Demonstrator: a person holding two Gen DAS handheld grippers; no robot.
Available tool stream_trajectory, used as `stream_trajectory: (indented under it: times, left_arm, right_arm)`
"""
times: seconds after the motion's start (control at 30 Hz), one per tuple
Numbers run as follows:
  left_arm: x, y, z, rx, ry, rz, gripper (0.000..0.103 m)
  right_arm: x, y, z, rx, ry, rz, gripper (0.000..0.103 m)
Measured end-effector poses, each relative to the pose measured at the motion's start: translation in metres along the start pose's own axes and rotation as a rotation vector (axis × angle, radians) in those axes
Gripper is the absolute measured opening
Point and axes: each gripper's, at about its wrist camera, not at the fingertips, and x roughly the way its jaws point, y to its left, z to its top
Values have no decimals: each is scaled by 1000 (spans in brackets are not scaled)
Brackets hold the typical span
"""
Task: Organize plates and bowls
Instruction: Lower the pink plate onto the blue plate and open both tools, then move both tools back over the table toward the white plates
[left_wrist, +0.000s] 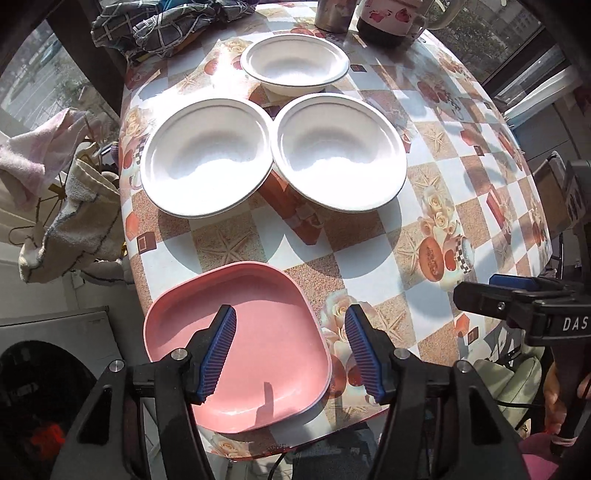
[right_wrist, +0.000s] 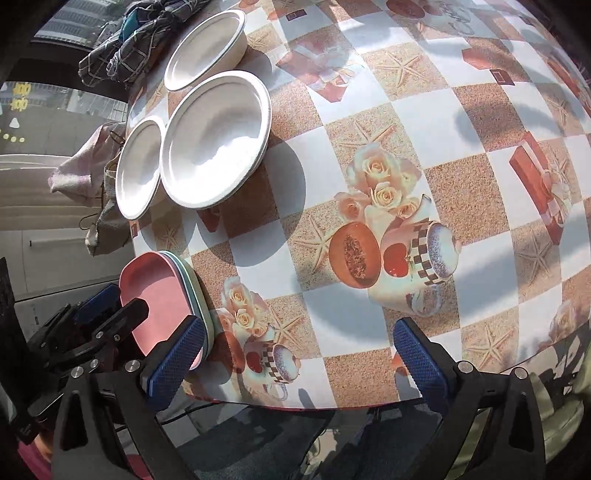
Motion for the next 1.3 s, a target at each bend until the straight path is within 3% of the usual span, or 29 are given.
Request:
stream_trajectory:
  times: [0.1,0.3,0.4,0.57,0.73,1.0,1.3]
  left_arm:
    - [2,-46,15,162,24,-35,67]
    - [-1,-119,23,385,25,-70,71]
    - [-7,-136,22,435,5,-59,83]
    - [-8,-146,25,417,13,-21,86]
    - [-7,-176,18,433,49,-58,86]
    - [0,-262,0,637,91,-32,86]
    - [11,-340,-38,894,146,14,86]
  right_arm:
    - [-9,-31,-16,105,-66,13,103]
    - [-23,-85,-48,289,-105,39,103]
    - [-42,-102,-47,316,-146,40,103]
    - [-56,-107,-46,280,-173,47,103]
    - [-62,-133,-77,312,-177,87,103]
    - [-86,-186,-127,433,-266,133,103]
    - [-90,-255,-195,708,-338,182,103]
